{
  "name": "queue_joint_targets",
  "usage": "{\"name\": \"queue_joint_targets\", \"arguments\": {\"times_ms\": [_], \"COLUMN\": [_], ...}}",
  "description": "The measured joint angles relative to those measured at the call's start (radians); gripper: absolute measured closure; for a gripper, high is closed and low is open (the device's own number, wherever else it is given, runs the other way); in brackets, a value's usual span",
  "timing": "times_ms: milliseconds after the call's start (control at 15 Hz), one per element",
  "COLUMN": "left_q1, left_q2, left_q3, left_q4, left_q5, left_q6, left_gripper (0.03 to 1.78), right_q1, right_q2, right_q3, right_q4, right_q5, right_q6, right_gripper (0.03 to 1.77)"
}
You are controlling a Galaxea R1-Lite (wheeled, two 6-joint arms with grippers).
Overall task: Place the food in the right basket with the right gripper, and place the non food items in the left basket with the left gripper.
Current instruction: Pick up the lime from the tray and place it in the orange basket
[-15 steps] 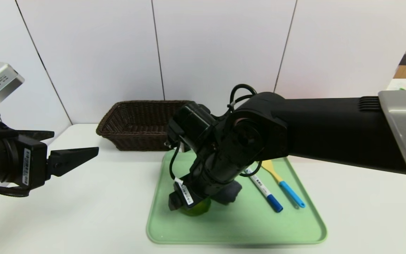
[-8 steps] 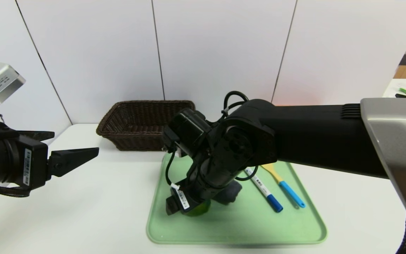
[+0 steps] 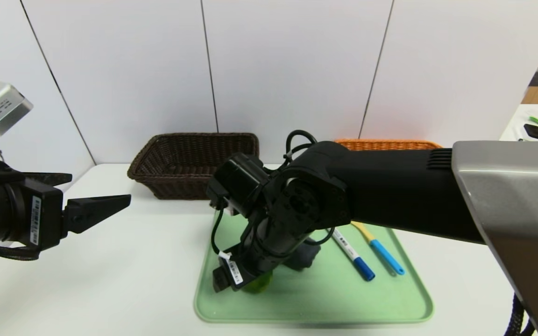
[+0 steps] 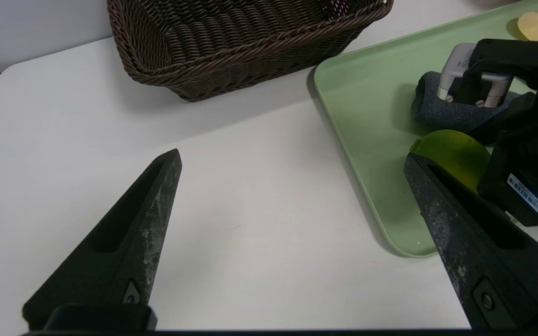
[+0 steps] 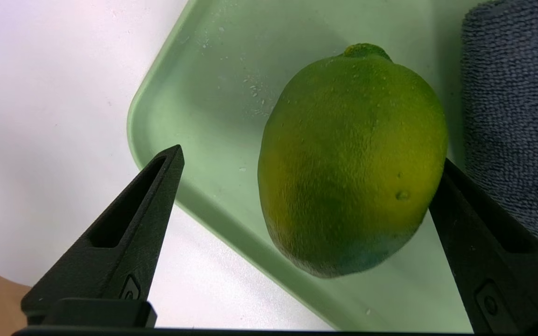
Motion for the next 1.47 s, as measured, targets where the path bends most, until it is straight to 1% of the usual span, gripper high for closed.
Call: {"name": "queue_joint_targets", "arguments": {"times_ms": [267, 1267, 1467], "left_q1": [0.0, 0.0, 0.0], "left_q2": [-0.003, -0.003, -0.003], "left_q3": [0.001, 0.004, 0.002], "left_q4": [0.001, 0.0, 0.0], "left_q5": [0.001, 0.0, 0.0], "left_q6": [0.0, -0.001, 0.0], "left_gripper": [0.12, 0.12, 0.12], "right_q1": [-0.016, -0.018, -0.018], "right_q2": [0.026, 0.026, 0.027], "right_q3": [-0.001, -0.003, -0.003], "right_q4": [-0.001, -0.011, -0.011], "right_q5": [-0.01, -0.021, -0.024], "right_q6": [-0.002, -0.009, -0.008], "right_gripper": [0.1, 0.1, 0.59]}}
